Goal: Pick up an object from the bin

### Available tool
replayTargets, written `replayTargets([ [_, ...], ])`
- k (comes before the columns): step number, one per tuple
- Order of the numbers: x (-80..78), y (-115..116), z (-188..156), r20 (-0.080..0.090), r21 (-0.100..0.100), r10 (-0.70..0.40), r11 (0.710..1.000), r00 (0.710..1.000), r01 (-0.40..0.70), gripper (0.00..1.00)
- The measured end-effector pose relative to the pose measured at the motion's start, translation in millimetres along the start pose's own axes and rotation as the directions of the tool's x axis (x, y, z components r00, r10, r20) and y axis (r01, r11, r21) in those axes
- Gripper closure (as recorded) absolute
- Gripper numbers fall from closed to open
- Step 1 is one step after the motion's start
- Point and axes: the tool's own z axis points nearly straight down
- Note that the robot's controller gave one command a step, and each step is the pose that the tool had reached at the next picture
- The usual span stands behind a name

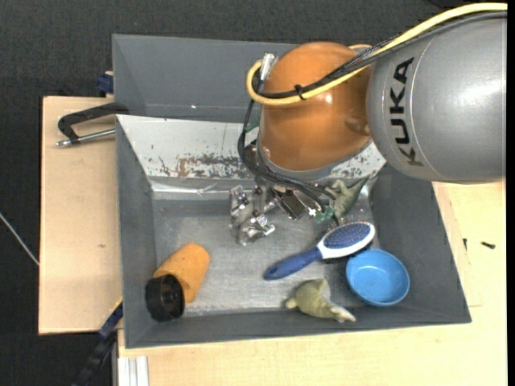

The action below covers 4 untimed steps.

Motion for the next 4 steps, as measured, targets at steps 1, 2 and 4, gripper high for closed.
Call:
replayTargets([
  [1,0.1,0,0,0.0,0.0,0.0,1.0,1.0,0.0,0.0],
  [2,30.3,-67,65,-0.011,0.0,-0.018,1.0,1.0,0.018,0.0],
  [4,62.1,-132,156,0.007,0.005,-0.213,0.977,0.977,0.213,1.0],
])
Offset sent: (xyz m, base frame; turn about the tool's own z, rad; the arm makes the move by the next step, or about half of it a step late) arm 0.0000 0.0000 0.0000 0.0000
